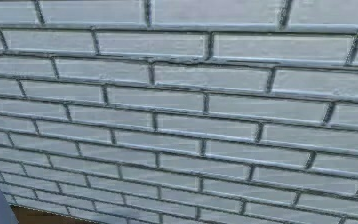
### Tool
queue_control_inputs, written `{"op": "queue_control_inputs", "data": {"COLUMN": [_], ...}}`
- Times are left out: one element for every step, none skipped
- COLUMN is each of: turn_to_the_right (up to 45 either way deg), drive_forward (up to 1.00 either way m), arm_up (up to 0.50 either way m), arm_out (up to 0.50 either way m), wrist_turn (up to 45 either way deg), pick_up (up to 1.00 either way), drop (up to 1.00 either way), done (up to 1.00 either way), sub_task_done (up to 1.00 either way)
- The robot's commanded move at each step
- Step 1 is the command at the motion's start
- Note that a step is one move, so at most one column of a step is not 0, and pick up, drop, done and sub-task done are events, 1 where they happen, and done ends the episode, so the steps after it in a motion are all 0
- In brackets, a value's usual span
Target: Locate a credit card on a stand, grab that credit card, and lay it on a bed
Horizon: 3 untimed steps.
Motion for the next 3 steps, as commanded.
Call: {"op": "queue_control_inputs", "data": {"turn_to_the_right": [0.0,45.0,9.0], "drive_forward": [0.05,0.00,0.00], "arm_up": [0.00,0.00,0.00], "arm_out": [0.00,0.00,0.00], "wrist_turn": [0.0,0.0,0.0], "pick_up": [0.00,0.00,0.00], "drop": [0.00,0.00,0.00], "done": [0.00,0.00,0.00], "sub_task_done": [0.00,0.00,0.00]}}
